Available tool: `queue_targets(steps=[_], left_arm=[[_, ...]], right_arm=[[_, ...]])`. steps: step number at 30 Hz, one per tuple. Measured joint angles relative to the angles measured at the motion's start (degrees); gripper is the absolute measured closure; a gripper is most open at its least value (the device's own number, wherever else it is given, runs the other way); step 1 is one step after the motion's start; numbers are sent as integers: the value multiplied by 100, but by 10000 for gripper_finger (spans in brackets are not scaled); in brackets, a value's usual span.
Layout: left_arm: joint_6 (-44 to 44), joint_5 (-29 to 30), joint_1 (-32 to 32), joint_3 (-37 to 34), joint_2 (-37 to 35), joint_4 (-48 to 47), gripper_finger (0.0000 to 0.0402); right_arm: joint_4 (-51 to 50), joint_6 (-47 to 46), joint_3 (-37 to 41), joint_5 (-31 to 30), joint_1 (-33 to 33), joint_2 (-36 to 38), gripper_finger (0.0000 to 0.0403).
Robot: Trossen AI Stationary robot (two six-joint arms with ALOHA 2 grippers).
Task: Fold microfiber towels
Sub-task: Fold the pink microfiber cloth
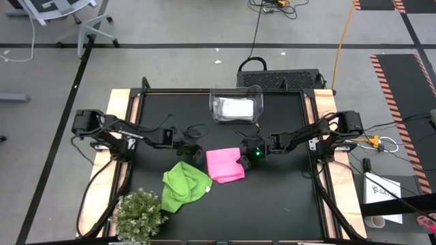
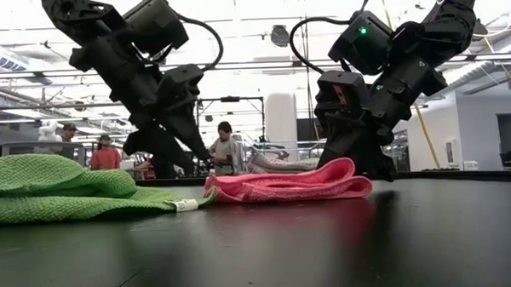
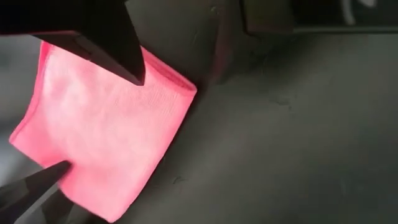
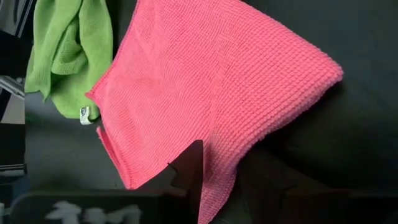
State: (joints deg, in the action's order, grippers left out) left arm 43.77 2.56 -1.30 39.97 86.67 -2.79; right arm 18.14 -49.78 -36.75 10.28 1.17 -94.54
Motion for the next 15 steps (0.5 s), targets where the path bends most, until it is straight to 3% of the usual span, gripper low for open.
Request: queue_targets(steps=[6, 15], left_arm=[[-11, -120, -134, -2, 158, 126, 156], [29, -620, -177, 4, 859, 1054, 115]], right_arm=[[1, 18, 0, 12, 0, 3, 312], [1, -46, -4, 20, 0, 9, 312]])
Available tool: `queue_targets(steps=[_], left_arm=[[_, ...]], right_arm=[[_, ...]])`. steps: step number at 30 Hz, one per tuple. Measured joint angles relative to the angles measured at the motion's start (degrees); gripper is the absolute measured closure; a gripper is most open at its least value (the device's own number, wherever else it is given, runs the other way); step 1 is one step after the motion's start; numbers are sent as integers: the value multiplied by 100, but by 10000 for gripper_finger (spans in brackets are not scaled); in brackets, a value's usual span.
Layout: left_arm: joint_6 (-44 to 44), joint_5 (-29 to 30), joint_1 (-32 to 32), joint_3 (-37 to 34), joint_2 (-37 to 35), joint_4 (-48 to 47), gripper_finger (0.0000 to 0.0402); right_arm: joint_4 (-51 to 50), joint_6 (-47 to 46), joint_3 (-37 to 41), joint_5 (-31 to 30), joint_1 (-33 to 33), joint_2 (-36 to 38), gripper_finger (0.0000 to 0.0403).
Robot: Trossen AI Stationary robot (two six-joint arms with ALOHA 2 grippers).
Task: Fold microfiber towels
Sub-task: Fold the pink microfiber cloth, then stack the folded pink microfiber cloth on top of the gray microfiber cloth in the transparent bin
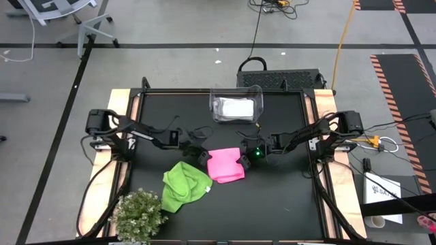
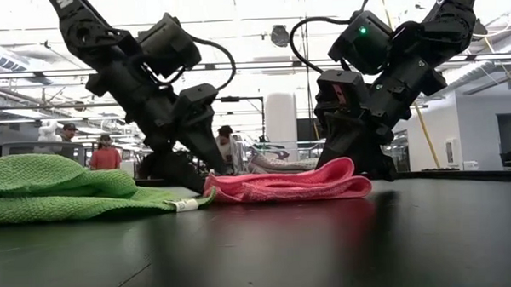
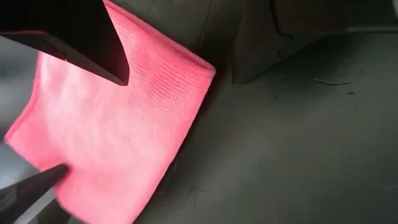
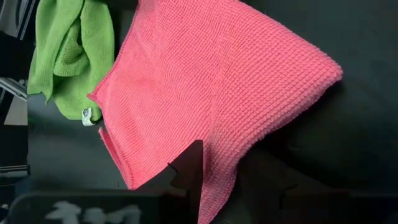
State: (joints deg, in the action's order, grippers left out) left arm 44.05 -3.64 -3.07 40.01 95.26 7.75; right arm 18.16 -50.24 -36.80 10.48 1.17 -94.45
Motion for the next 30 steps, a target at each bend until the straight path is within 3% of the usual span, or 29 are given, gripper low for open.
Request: queue_targets(steps=[9, 15, 20, 30], left_arm=[[-88, -109, -2, 13, 287, 399, 111], [-117, -116, -2, 7, 300, 413, 143], [-192, -122, -2, 2, 309, 387, 203], [-500, -485, 120, -7, 322, 435, 374]], right_arm=[[44, -145, -2, 2, 0, 2, 312], [45, -155, -2, 2, 0, 2, 312], [45, -187, -2, 2, 0, 2, 312], [45, -221, -2, -7, 0, 4, 312]])
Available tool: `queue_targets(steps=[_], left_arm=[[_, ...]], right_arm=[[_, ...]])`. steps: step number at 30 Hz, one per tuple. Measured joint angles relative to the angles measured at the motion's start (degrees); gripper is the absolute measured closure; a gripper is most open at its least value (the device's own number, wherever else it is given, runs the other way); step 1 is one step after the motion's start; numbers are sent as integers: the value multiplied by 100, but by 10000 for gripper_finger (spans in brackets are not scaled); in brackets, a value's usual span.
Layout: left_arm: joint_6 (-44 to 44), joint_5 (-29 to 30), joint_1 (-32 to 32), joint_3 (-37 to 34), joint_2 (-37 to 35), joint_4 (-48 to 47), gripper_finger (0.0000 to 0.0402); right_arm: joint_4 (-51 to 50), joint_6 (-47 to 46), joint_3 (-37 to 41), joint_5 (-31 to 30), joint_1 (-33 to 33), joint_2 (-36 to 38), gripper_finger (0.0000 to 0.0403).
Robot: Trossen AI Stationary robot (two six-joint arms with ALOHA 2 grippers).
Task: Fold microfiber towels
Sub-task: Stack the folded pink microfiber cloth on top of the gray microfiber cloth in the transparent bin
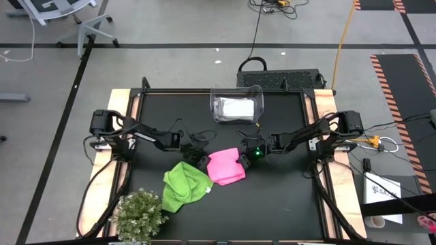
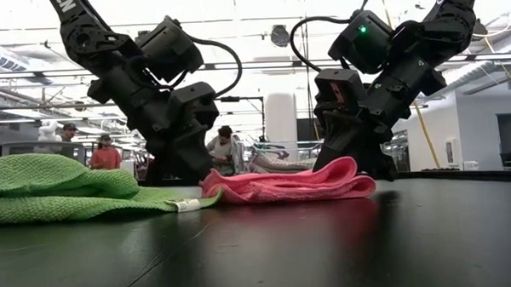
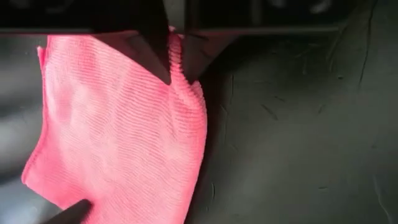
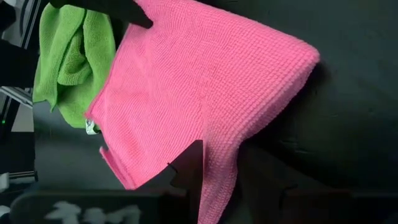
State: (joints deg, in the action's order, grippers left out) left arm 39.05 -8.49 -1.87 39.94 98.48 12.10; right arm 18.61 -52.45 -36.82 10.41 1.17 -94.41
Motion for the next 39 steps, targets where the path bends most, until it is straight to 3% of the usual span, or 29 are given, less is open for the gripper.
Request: queue_targets(steps=[5, 10, 16, 21, 33, 39], left_arm=[[4, 155, 17, 0, 0, 84, 392], [56, 406, -58, 103, -4, 276, 396], [-190, 439, -117, 442, -7, 196, 397], [-459, 539, -119, 887, -7, -431, 398], [-2059, 919, -714, 3216, -15, -2304, 399], [-2816, 1200, -1271, 4294, -15, -2730, 399]], right_arm=[[0, 22, -2, -9, 0, 2, 322], [49, 145, -4, -18, -1, 2, 392], [276, 178, -7, -163, 3, 54, 400], [150, 282, -7, -331, 124, 503, 401], [-174, 1042, -10, -587, 1066, 2239, 402], [-325, 1739, -389, -341, 1852, 2651, 402]])
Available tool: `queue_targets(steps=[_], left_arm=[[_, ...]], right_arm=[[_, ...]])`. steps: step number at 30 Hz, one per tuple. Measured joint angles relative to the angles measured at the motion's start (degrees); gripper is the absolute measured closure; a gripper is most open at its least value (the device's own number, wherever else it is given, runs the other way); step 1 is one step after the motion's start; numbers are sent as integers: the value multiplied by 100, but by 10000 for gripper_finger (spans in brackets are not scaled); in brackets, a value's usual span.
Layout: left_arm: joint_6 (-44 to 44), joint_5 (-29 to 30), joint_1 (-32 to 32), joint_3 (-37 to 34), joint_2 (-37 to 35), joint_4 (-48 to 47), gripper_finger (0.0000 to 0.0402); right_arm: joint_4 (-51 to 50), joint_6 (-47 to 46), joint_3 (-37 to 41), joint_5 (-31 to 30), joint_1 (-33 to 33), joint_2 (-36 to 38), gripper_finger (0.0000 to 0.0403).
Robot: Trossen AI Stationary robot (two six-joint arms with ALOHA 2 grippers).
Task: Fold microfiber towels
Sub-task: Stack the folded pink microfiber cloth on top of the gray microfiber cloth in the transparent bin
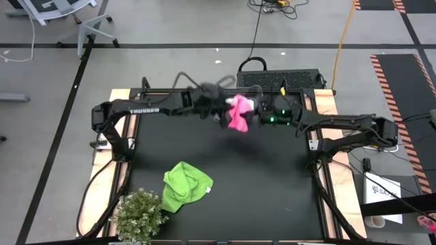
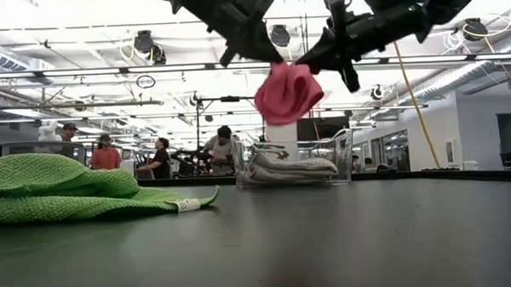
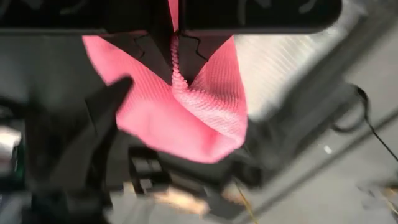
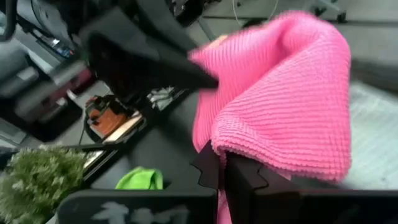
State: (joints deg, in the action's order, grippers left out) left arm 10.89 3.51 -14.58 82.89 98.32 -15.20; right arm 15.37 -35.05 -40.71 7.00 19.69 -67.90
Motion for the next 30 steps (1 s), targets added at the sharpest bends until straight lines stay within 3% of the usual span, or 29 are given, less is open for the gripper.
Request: queue_targets(steps=[7, 14, 19, 30], left_arm=[[-231, -130, -650, 404, -9, -128, 399], [-97, -462, -1194, 418, 64, -169, 399], [22, -706, -1333, 422, 293, -197, 400], [159, -907, -1278, 411, 773, -168, 398]], right_arm=[[-1014, 772, -1016, 676, 1081, -228, 402], [-2096, 1314, -2123, 827, 1946, -597, 403], [-2660, 1366, -2157, 820, 2014, -940, 403], [-2686, 1087, -2157, 802, 1564, -1833, 403]])
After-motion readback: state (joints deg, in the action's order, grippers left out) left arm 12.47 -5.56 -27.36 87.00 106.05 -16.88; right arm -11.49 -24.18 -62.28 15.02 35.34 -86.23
